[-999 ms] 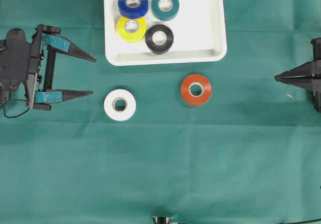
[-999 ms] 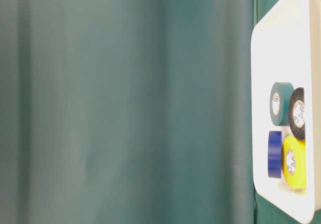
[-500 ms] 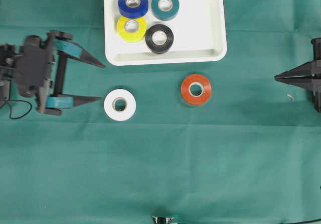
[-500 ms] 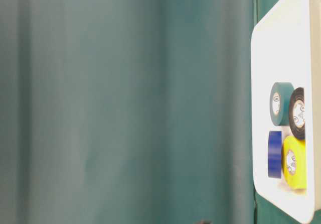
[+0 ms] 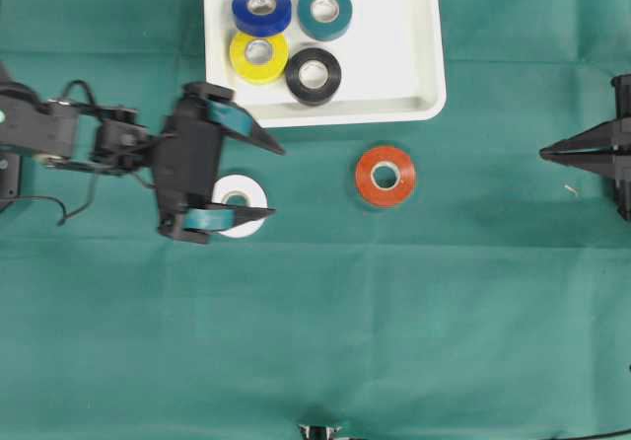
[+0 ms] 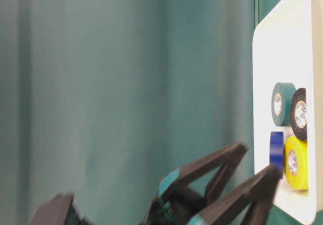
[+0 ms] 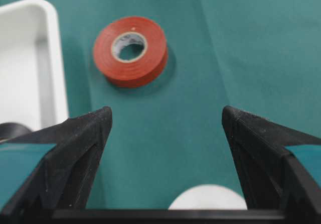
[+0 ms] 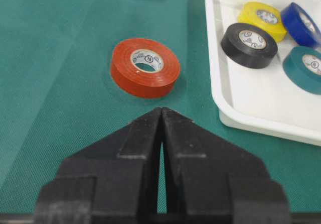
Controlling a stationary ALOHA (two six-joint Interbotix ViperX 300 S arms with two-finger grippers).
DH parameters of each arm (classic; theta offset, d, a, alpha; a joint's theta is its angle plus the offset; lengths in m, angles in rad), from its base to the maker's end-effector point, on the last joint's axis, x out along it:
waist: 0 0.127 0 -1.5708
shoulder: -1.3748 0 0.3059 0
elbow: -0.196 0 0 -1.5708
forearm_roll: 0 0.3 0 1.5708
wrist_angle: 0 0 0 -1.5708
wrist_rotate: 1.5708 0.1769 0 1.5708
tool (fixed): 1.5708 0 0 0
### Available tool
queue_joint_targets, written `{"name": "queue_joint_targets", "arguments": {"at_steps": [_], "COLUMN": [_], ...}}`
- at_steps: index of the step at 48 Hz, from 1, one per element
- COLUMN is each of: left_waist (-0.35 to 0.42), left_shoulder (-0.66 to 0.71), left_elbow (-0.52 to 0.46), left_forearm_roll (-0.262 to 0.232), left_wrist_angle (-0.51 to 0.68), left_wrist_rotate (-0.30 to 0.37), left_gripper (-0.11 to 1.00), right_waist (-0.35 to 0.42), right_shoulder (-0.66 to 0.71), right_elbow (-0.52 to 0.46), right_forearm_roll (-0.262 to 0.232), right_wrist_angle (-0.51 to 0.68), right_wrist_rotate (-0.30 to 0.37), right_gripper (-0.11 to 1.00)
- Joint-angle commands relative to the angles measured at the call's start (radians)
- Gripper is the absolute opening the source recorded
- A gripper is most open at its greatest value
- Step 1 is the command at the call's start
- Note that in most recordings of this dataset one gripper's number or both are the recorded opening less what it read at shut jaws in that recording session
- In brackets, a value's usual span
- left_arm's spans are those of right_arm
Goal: Put the tape into the white case with the left arm.
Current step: 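Move the left gripper over the white roll to the red roll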
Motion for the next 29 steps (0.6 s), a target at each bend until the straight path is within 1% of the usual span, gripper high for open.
{"name": "queue_joint_targets", "arguments": {"at_steps": [1,16,29], "left_waist": [-0.003,-0.003,0.005], "left_shoulder": [0.025,0.15,0.255], "left_elbow": [-0.058,-0.187,-0.302], "left_forearm_roll": [-0.002,-0.002,0.0], "left_wrist_angle": [0.015,0.069,0.15], "left_wrist_rotate": [0.003,0.005,0.008], "left_gripper": [0.9,0.9,0.89], "right_waist": [-0.002,-0.002,-0.002], "right_shoulder": [0.006,0.006,0.006], "right_elbow": [0.003,0.003,0.003], "right_forearm_roll": [-0.006,-0.006,-0.006], "right_wrist_angle": [-0.008,-0.008,-0.008], "right_wrist_rotate": [0.0,0.0,0.0], "right_gripper": [-0.09,-0.09,-0.09]}}
